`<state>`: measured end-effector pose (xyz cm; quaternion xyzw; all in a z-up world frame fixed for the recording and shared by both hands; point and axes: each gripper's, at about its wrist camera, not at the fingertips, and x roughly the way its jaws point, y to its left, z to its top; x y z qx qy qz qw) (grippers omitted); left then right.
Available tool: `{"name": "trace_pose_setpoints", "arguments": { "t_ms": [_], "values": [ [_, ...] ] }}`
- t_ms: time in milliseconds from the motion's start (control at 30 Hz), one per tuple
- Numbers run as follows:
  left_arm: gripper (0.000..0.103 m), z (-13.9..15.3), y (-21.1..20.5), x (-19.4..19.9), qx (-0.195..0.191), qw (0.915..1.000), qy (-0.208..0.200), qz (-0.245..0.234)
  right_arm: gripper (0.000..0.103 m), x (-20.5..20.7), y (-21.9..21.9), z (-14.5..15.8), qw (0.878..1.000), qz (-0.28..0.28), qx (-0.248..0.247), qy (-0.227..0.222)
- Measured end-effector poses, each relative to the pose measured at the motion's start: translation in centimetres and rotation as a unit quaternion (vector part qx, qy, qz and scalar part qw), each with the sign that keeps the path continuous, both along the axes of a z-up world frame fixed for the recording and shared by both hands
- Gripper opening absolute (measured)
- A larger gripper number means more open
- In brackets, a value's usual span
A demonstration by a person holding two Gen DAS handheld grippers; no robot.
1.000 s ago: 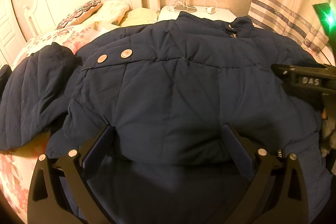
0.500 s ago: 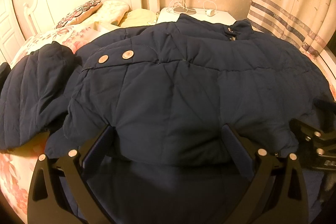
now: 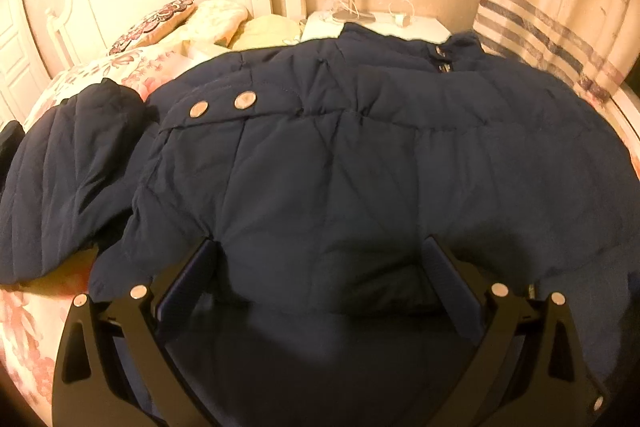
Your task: Fold large clothes
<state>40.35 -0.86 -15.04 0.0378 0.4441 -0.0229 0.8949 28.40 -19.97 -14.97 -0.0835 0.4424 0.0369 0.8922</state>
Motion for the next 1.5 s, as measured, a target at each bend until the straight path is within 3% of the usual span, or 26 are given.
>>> {"name": "trace_pose_setpoints", "arguments": {
  "t_ms": [133, 300, 400, 533, 667, 833, 900, 933, 967, 1000, 1033, 1100, 1200, 1233, 1333, 1433, 1500],
  "values": [
    [0.101, 0.4, 2.3, -4.1, -0.062, 0.9978, 0.015, 0.017, 0.099, 0.1, -1.0, 0.0, 1.0, -0.003, 0.029, 0.004],
    [0.101, 2.9, 8.5, -10.7, -0.115, 0.9883, -0.068, 0.073, 0.099, -0.1, -0.9, 0.1, 0.999, -0.005, 0.033, 0.001],
    [0.101, 5.7, 14.0, -12.6, -0.064, 0.9766, -0.132, 0.158, 0.099, -0.1, -0.8, 0.2, 0.999, -0.006, 0.031, 0.0],
    [0.101, 8.0, 20.0, -12.2, 0.034, 0.9558, -0.15, 0.25, 0.099, -0.1, -0.7, 0.2, 1.0, -0.007, 0.027, -0.001],
    [0.101, 8.7, 24.9, -8.9, 0.116, 0.9448, -0.113, 0.285, 0.099, 0.0, -0.6, 0.1, 1.0, -0.008, 0.023, 0.0],
    [0.101, 6.5, 27.8, -3.7, 0.243, 0.929, -0.038, 0.277, 0.098, 0.0, -0.6, 0.1, 1.0, -0.007, 0.022, -0.001],
    [0.091, 5.1, 28.8, -2.2, 0.275, 0.9234, -0.006, 0.268, 0.099, 0.0, -0.6, 0.1, 1.0, -0.007, 0.022, -0.001],
    [0.065, 4.7, 29.8, -1.8, 0.271, 0.9228, -0.002, 0.274, 0.099, 0.0, -0.6, 0.1, 1.0, -0.007, 0.022, -0.001],
    [0.017, 4.9, 30.5, -1.8, 0.247, 0.9276, -0.004, 0.28, 0.099, 0.0, -0.6, 0.2, 1.0, -0.007, 0.022, -0.001],
    [0.007, 5.2, 31.3, -2.0, 0.21, 0.9357, -0.006, 0.283, 0.099, 0.0, -0.6, 0.1, 1.0, -0.007, 0.022, -0.001],
    [0.007, 6.4, 32.0, -2.6, 0.153, 0.942, -0.031, 0.297, 0.098, 0.0, -0.6, 0.1, 1.0, -0.007, 0.021, -0.001],
    [0.006, 8.4, 31.7, -4.0, 0.081, 0.9497, -0.085, 0.29, 0.099, -0.1, -0.6, 0.1, 1.0, -0.007, 0.022, -0.001],
    [0.006, 12.6, 29.4, -6.2, -0.04, 0.955, -0.164, 0.244, 0.099, -0.1, -0.6, 0.2, 1.0, -0.006, 0.022, -0.002],
    [0.006, 14.0, 28.5, -6.9, -0.103, 0.954, -0.181, 0.216, 0.099, -0.1, -0.5, 0.3, 1.0, -0.005, 0.022, -0.003],
    [0.006, 17.1, 25.1, -7.3, -0.25, 0.9373, -0.206, 0.13, 0.098, -0.1, -0.5, 0.4, 1.0, -0.005, 0.022, -0.007],
    [0.006, 18.6, 20.9, -6.6, -0.343, 0.9161, -0.201, 0.05, 0.098, -0.3, -0.4, 0.6, 1.0, -0.002, 0.022, -0.015],
    [0.006, 18.7, 17.4, -5.7, -0.406, 0.895, -0.185, -0.009, 0.098, -0.4, -0.3, 0.6, 1.0, 0.001, 0.021, -0.017]
  ]
}}
